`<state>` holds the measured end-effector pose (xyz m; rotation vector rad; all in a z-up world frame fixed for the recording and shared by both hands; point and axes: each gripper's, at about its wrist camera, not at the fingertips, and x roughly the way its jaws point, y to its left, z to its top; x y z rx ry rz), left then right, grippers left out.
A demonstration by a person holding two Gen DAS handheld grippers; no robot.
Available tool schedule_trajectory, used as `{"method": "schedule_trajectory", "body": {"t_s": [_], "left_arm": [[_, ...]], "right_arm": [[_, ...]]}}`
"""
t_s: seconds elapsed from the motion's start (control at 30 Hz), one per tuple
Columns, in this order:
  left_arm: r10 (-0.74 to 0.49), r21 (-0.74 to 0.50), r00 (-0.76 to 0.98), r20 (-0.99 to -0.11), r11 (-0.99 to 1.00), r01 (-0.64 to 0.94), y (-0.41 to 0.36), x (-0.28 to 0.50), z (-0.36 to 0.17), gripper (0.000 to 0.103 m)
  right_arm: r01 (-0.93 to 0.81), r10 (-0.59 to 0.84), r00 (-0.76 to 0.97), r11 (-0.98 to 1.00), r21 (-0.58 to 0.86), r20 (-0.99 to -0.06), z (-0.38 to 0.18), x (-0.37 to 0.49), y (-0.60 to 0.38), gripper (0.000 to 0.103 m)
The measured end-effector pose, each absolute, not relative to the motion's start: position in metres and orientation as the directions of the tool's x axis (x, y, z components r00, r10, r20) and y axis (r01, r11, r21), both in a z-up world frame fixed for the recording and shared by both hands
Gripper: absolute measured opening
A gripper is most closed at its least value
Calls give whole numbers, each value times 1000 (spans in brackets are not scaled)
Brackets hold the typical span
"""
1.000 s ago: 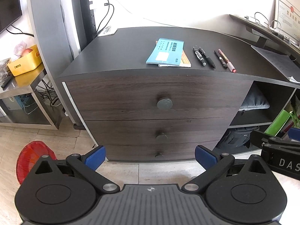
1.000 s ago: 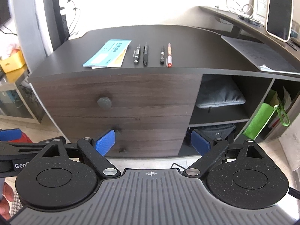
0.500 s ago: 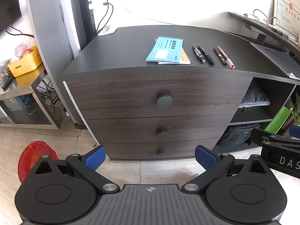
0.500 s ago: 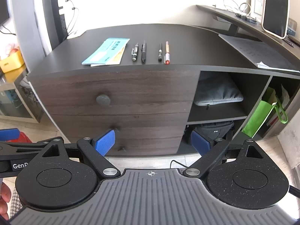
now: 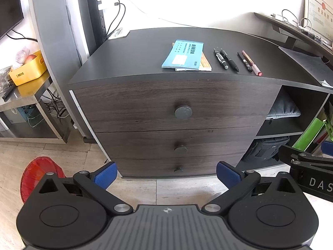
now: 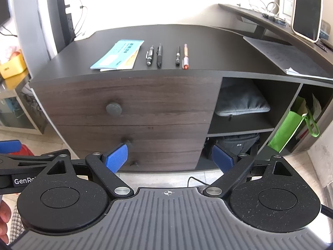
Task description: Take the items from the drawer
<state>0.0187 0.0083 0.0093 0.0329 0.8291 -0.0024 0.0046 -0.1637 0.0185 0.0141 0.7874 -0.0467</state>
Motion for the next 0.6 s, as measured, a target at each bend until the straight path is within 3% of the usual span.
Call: {"method": "schedule_trajectory", "body": {"t_s": [0.6], "left_arm": [[2,23,676,-737,999,22,8,21,9,102]], "right_arm": [[49,-44,697,999,-14,-716,16,7,-163,92]]}}
